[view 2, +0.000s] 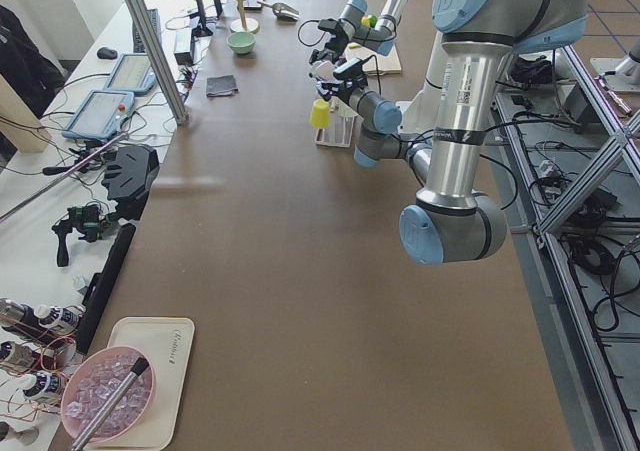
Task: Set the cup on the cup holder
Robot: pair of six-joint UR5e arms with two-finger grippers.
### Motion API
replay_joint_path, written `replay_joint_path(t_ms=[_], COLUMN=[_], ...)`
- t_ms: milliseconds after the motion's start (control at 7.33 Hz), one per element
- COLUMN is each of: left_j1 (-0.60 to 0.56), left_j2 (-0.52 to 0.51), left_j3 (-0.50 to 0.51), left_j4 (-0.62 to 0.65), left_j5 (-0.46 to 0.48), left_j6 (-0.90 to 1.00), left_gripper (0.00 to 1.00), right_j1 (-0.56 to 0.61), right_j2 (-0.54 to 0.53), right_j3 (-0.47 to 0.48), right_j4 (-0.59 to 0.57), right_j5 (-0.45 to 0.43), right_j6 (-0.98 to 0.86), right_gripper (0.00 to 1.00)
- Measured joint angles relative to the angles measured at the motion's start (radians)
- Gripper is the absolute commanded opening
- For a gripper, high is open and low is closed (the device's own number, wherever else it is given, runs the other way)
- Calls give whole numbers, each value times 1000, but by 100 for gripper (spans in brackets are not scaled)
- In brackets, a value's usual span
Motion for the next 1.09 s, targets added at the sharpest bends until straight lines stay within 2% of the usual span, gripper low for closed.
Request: replay_joint_path(t_ms=[136, 273, 409, 682, 1091], left_j1=[53, 92, 114, 125, 132], left_j2=[-10, -25, -55, -106, -116], left_j3=[4, 21, 63, 140, 163], left_j4=[-12, -22, -41, -68, -74], left_j5=[70, 119, 148, 168, 171], left_j6=[58, 112, 147, 167, 169], left_gripper=[0, 0, 0, 0, 0], right_j1=[-5, -7, -7, -8, -8], right_j2=[-4, -3, -1, 3, 4], right_j3=[0, 1, 1, 1, 2], right_j4=[6, 8, 8, 8, 8], right_j5=[-1, -2, -3, -5, -5], right_j6=[-2, -3, -2, -1, 8], right_gripper=[0, 22, 99, 100, 100])
